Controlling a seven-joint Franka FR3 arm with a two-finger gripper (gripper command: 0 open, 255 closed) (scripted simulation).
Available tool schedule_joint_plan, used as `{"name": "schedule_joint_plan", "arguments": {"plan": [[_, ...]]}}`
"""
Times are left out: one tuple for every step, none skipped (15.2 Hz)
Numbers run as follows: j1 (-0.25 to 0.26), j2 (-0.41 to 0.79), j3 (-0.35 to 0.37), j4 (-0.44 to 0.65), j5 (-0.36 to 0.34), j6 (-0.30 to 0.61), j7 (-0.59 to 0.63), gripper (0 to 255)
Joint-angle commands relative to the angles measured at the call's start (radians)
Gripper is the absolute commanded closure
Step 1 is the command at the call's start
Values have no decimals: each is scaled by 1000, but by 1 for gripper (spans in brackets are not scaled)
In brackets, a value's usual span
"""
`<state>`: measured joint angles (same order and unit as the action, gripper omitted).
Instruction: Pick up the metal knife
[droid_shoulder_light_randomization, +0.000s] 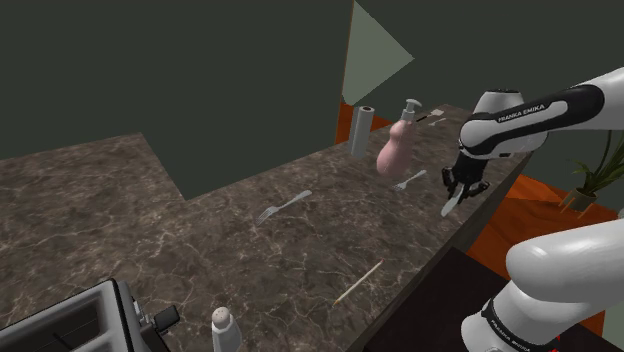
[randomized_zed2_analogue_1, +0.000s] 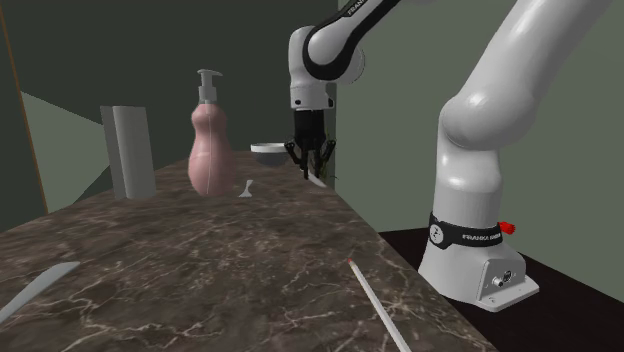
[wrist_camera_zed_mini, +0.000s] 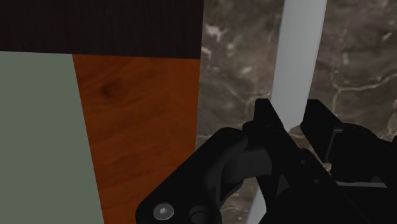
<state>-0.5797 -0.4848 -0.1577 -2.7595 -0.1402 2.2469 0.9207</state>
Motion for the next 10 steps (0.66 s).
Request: {"name": "schedule_joint_plan", "arguments": {"plan": [[1, -21, 3, 14, 2, -35, 0, 255], [1, -31, 4, 21, 3, -53, -1, 255], [1, -40, 5, 29, 4, -70, -1, 255], [1, -48, 7, 38, 5, -86, -2, 255], [1, -56, 8, 46, 6, -103, -2, 255], [2, -64, 9, 55, 7, -120, -3, 255], [2, -72, 10, 64, 8, -136, -3, 255], [2, -79, 12, 73, 9, -152, -4, 255], [2, -80, 12, 74, 9, -155, -4, 255], [2, -80, 12, 74, 9, -155, -4, 255]]}}
